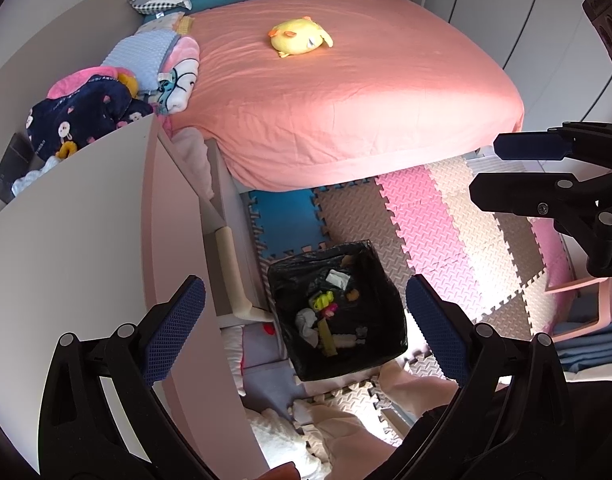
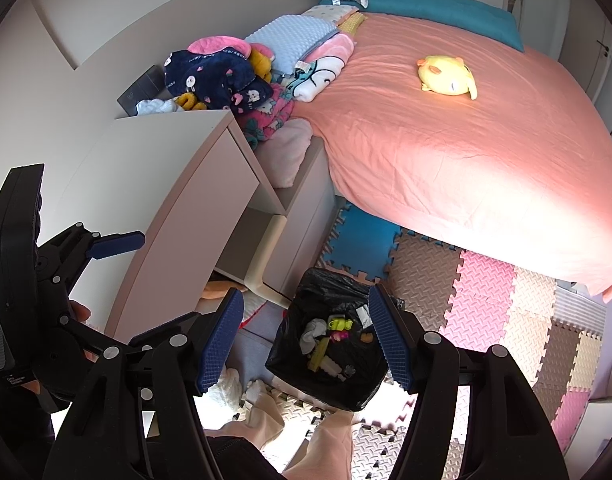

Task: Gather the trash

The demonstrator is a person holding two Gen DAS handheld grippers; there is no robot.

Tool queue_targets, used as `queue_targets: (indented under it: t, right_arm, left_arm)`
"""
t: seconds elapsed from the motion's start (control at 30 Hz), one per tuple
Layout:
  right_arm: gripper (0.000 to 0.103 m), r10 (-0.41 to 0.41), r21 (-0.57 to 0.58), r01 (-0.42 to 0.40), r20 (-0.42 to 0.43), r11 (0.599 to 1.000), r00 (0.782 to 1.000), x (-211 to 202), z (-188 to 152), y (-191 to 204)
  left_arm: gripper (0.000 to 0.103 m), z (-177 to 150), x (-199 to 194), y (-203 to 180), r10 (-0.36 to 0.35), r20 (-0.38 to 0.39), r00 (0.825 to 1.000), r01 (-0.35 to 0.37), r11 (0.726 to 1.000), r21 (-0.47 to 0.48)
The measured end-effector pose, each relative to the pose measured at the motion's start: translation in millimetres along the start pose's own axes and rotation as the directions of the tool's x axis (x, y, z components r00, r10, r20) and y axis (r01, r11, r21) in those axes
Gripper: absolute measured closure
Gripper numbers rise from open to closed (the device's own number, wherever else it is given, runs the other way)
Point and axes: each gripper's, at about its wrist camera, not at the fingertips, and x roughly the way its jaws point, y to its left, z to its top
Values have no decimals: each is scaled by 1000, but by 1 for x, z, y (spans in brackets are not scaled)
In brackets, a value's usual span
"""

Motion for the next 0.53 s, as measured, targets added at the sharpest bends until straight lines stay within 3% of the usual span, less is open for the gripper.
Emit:
queue_targets:
  t: [0.53]
  right_arm:
    - [37, -2, 2, 2, -2, 1000, 1000, 1, 1, -3]
  left_arm:
    - [6, 0, -1, 4, -12, 17, 1000, 12, 1000, -2]
